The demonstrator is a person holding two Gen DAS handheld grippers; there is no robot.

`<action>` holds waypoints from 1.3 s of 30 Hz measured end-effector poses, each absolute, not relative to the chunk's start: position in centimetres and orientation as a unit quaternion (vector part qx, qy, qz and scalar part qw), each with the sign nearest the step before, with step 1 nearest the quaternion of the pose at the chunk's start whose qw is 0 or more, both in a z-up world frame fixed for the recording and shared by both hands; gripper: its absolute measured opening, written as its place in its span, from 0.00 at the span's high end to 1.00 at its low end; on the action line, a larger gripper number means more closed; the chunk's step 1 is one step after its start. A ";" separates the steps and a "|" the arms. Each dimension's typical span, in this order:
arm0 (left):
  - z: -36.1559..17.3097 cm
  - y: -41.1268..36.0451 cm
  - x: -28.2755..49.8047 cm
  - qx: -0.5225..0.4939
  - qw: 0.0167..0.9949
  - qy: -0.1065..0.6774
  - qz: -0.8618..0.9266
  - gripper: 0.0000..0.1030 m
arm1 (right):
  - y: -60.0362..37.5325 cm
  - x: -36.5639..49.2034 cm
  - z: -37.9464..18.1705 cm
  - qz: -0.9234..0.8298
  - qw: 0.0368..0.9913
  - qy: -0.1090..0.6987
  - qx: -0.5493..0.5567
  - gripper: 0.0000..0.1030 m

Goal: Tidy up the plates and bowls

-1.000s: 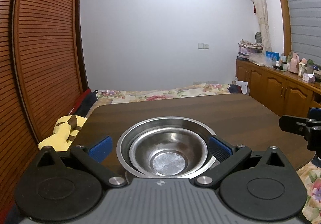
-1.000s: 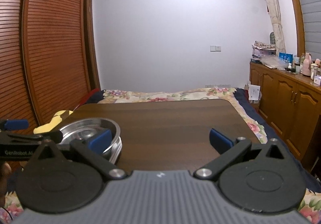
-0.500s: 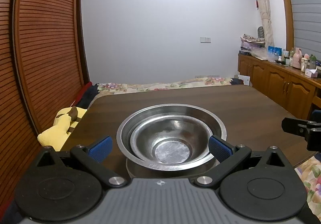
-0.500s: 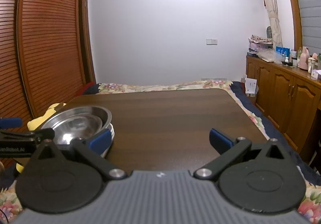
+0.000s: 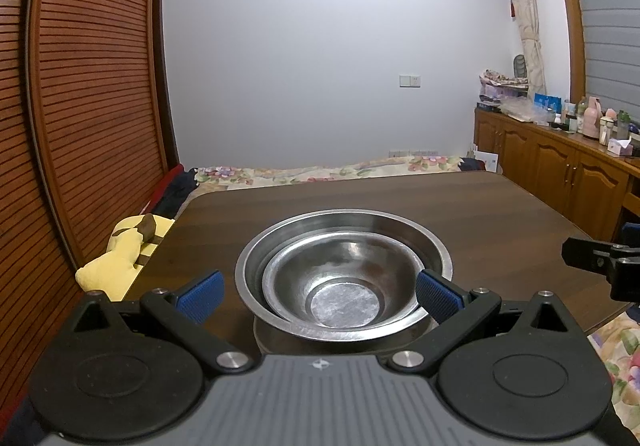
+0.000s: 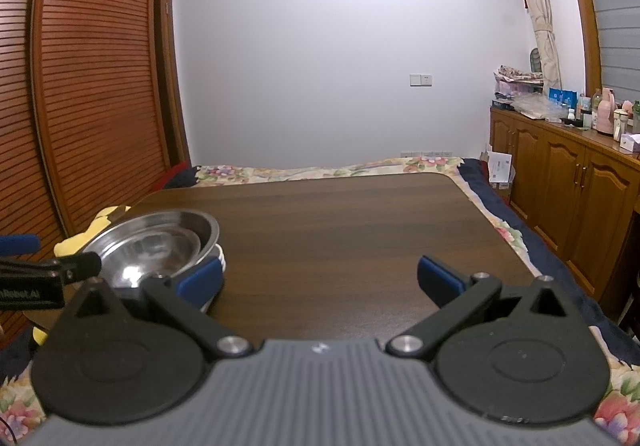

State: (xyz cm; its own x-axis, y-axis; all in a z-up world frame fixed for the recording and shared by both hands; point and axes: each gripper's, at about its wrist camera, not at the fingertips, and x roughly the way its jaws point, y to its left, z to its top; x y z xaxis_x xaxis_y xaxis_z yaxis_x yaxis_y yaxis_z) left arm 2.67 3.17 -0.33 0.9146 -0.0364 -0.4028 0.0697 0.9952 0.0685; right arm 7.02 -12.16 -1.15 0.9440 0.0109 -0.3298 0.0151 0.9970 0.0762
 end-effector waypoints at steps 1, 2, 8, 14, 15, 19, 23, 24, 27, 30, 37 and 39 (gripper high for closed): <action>-0.3 3.2 2.7 0.041 0.978 0.205 -0.027 0.00 | -12.2 7.0 -1.2 -0.001 0.985 0.168 0.039 0.00; -0.3 3.2 2.7 0.041 0.978 0.205 -0.027 0.00 | -12.2 7.1 -1.2 -0.001 0.985 0.168 0.040 0.00; -0.2 3.2 2.6 0.040 0.978 0.205 -0.027 0.00 | -12.2 7.1 -1.2 0.000 0.985 0.168 0.040 0.00; -0.2 3.3 2.6 0.040 0.978 0.205 -0.027 0.00 | -12.3 7.2 -1.2 -0.001 0.985 0.168 0.040 0.00; -0.2 3.2 2.6 0.040 0.978 0.205 -0.027 0.00 | -12.3 7.2 -1.2 0.000 0.985 0.168 0.040 0.00; -0.2 3.3 2.6 0.040 0.978 0.205 -0.027 0.00 | -12.3 7.2 -1.2 0.000 0.985 0.168 0.040 0.00; -0.3 3.2 2.6 0.040 0.977 0.206 -0.028 0.00 | -12.3 7.2 -1.2 0.000 0.985 0.169 0.040 0.00; -0.2 3.2 2.6 0.040 0.977 0.206 -0.028 0.00 | -12.3 7.2 -1.2 0.001 0.985 0.169 0.040 0.00; -0.3 3.2 2.5 0.041 0.977 0.205 -0.028 0.00 | -12.3 7.2 -1.2 0.001 0.985 0.169 0.040 0.00; -0.3 3.2 2.5 0.041 0.977 0.205 -0.029 0.00 | -12.3 7.2 -1.2 0.002 0.985 0.169 0.039 0.00; -0.3 3.2 2.4 0.041 0.978 0.205 -0.029 0.00 | -12.3 7.2 -1.2 0.002 0.985 0.169 0.040 0.00; -0.3 3.2 2.4 0.040 0.978 0.205 -0.029 0.00 | -12.3 7.2 -1.2 0.002 0.985 0.170 0.040 0.00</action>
State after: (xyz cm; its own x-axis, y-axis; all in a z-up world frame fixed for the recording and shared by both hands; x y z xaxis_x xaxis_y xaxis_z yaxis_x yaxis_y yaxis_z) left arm 2.42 3.18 -0.30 0.9143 -0.0403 -0.4030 0.0734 0.9951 0.0669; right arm 7.21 -12.26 -1.23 0.9425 0.0169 -0.3339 0.0104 0.9968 0.0797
